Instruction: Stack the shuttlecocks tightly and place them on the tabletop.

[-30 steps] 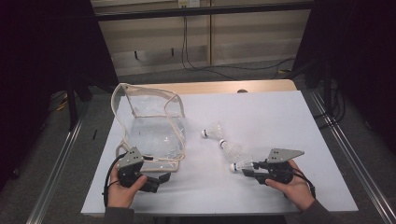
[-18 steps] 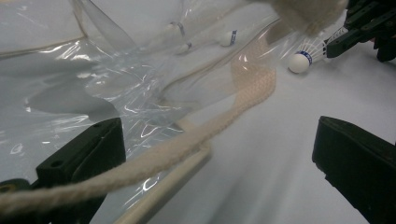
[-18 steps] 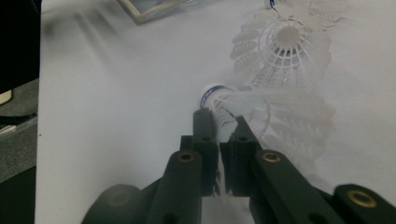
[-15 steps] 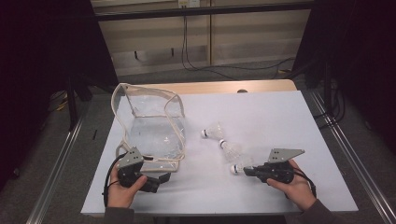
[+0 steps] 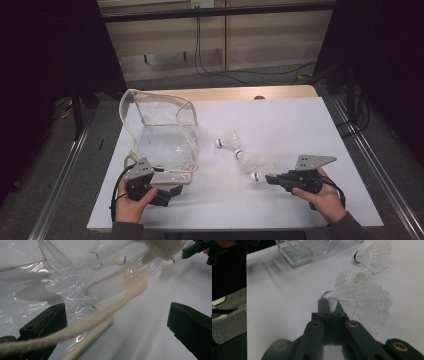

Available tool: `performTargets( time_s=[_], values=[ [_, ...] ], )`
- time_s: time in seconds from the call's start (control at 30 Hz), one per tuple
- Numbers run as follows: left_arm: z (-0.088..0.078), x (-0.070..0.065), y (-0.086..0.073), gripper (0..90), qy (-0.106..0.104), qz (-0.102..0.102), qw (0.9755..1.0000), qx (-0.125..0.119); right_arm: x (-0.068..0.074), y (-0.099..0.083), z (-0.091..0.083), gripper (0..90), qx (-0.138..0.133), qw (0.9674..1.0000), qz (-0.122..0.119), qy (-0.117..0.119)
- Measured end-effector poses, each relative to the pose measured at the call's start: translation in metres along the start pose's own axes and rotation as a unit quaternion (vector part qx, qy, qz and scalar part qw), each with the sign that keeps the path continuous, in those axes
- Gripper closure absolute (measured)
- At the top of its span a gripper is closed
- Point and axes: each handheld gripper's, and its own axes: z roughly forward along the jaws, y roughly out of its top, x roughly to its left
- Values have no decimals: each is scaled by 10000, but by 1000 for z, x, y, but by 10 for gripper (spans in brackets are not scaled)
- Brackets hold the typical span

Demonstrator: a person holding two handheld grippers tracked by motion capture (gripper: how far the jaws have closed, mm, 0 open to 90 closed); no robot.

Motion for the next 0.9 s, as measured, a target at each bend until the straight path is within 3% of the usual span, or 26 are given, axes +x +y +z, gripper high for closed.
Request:
performTargets(
  time_s=[0.5,0.9],
  values=[
    [0,0,0,27,2,5,10000,-10,-14,10,-17,896,-217,9995,97,-198],
    [0,0,0,27,-3,14,10000,7,-26,18,-20,896,-301,9990,111,-318]
  ],
)
